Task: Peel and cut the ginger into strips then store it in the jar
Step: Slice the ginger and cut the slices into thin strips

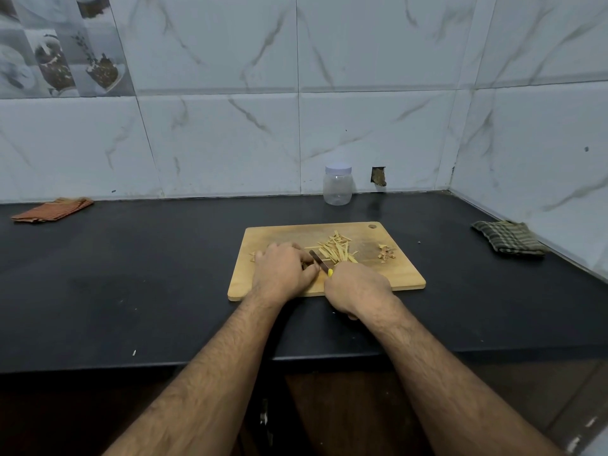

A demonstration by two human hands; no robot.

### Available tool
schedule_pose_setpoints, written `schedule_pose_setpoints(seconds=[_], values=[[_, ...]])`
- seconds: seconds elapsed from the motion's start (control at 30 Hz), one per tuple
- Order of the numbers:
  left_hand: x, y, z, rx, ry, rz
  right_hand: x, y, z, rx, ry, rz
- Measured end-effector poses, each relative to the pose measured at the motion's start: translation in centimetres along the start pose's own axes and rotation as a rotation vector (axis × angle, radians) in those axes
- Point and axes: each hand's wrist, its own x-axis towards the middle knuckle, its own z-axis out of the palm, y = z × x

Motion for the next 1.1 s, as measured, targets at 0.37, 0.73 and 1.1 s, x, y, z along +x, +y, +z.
schedule_pose_setpoints(seconds=[0.37, 0.73, 1.1], values=[[0.0, 0.0, 0.0, -0.011, -0.012, -0.010, 0.2, -0.6, -0.4, -0.110, -0.063, -0.001], [0.1, -0.2, 0.1, -0.042, -0.014, -0.017, 0.8, -0.4, 0.1, -0.011, -0.073, 0.008], [0.1, -0.1, -0.1, -0.030, -0.028, -0.018, 1.2, -0.1, 0.1, 0.003, -0.076, 0.017]])
